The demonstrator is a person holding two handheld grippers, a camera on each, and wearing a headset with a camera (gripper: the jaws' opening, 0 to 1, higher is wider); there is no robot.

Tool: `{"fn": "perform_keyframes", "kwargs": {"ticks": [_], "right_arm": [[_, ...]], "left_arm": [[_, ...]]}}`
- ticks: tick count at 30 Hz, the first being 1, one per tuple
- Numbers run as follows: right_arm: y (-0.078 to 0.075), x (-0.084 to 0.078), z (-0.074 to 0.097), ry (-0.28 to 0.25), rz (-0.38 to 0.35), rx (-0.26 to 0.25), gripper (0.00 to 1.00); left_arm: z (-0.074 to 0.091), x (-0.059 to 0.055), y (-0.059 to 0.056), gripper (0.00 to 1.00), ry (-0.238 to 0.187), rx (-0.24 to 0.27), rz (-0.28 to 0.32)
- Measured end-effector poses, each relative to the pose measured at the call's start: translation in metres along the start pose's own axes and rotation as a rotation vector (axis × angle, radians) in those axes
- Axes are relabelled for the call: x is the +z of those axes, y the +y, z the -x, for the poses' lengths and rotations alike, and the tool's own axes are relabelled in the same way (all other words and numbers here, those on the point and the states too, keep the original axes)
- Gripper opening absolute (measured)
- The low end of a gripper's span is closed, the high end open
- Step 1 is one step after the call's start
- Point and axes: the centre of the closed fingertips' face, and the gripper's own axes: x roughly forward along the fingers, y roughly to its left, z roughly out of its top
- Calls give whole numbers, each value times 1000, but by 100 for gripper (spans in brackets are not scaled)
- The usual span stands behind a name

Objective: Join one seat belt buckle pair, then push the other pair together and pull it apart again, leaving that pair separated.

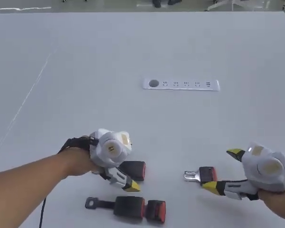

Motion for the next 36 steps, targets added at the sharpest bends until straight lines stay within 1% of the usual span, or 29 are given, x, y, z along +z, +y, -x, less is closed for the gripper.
{"fn": "perform_keyframes", "kwargs": {"ticks": [1,2,3,4,5,6,7,8,9,10,12,14,17,18,20,21,23,24,27,29,30,32,33,35,36], "right_arm": [[0,3,3,-17,-17,-18,81],[1,4,5,-25,-34,-25,82],[2,4,7,-32,-45,-31,82],[1,6,10,-41,-52,-51,82],[1,7,13,-47,-56,-68,83],[0,8,15,-58,-71,-91,83],[1,10,18,-73,-86,-101,84],[1,13,20,-85,-96,-109,85],[1,14,24,-94,-101,-129,86],[0,14,26,-99,-106,-140,88],[3,14,31,-109,-132,-160,90],[5,14,37,-115,-145,-176,91],[10,14,44,-130,-168,-199,94],[12,13,46,-135,-168,-205,95],[16,12,50,-136,-165,-208,95],[18,12,51,-135,-164,-209,96],[22,9,55,-133,-166,-215,95],[25,9,59,-136,-169,-219,95],[31,10,66,-149,-183,-227,96],[35,8,71,-156,-192,-234,96],[38,7,74,-162,-203,-240,96],[46,7,80,-172,-201,-246,96],[49,6,81,-171,-197,-245,96],[53,4,85,-168,-193,-248,96],[54,3,87,-173,-194,-250,96]], "left_arm": [[4,0,1,86,-10,14,32],[9,0,2,86,-29,36,74],[13,2,4,86,-45,54,94],[19,2,7,86,-64,88,130],[24,1,9,86,-74,108,158],[29,-2,10,86,-81,134,202],[33,-3,12,86,-90,153,225],[39,-4,14,86,-104,184,248],[43,-5,14,87,-114,200,269],[49,-7,13,87,-129,212,297],[56,-8,12,89,-154,231,332],[66,-11,14,91,-190,273,385],[79,-16,12,98,-225,298,452],[82,-17,11,100,-232,304,459],[91,-21,8,99,-242,316,480],[96,-21,7,100,-267,329,498],[103,-24,6,100,-278,342,517],[108,-25,5,100,-300,357,538],[120,-29,1,100,-344,379,575],[125,-30,-9,100,-341,380,560],[129,-32,-14,100,-331,392,538],[134,-34,-20,100,-334,392,544],[139,-35,-23,100,-347,398,555],[147,-38,-28,100,-358,422,547],[150,-40,-29,100,-357,430,554]]}}
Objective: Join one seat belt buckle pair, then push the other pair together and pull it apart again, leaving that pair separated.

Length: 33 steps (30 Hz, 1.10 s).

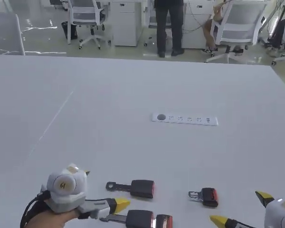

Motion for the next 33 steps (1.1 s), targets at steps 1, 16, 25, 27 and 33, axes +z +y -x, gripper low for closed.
{"fn": "perform_keyframes", "kwargs": {"ticks": [1,16,25,27,33], "right_arm": [[1,0,2,-5,-5,-1,96],[23,-12,32,-21,-19,-32,97],[29,-15,41,-29,-10,-45,98],[30,-13,42,-34,-3,-48,99],[29,-10,47,-49,-15,-58,99]], "left_arm": [[4,-1,1,100,-3,7,15],[56,-33,11,100,-41,69,89],[63,-33,9,93,-72,71,80],[63,-28,6,95,-92,61,93],[63,-23,6,99,-102,55,96]]}}
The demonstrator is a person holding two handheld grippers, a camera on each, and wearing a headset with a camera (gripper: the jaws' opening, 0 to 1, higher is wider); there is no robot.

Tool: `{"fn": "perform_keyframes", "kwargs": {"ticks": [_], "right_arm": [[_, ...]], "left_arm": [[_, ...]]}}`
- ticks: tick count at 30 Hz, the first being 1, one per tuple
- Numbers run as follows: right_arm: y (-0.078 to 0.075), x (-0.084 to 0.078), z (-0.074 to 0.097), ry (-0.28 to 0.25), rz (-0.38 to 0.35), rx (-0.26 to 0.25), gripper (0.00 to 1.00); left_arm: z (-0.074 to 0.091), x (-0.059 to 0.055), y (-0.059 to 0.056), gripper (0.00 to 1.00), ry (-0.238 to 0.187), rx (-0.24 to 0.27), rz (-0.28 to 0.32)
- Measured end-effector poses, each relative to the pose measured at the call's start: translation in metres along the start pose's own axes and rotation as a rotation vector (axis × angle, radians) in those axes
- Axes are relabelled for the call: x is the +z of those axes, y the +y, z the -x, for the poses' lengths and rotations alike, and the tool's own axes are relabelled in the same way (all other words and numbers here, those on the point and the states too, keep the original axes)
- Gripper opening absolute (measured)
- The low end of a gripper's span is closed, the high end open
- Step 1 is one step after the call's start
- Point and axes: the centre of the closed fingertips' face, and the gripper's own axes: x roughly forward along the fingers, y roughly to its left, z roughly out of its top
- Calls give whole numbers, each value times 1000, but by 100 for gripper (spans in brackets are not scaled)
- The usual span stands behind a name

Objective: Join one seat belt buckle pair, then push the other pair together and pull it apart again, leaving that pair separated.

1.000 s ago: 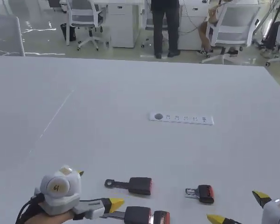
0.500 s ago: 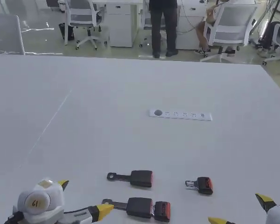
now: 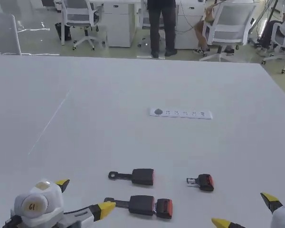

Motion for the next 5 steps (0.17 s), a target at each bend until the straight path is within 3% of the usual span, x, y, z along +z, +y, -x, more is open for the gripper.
{"fn": "perform_keyframes", "kwargs": {"ticks": [5], "right_arm": [[2,0,3,-10,-8,2,100]], "left_arm": [[0,5,-2,100,-12,-9,1]]}}
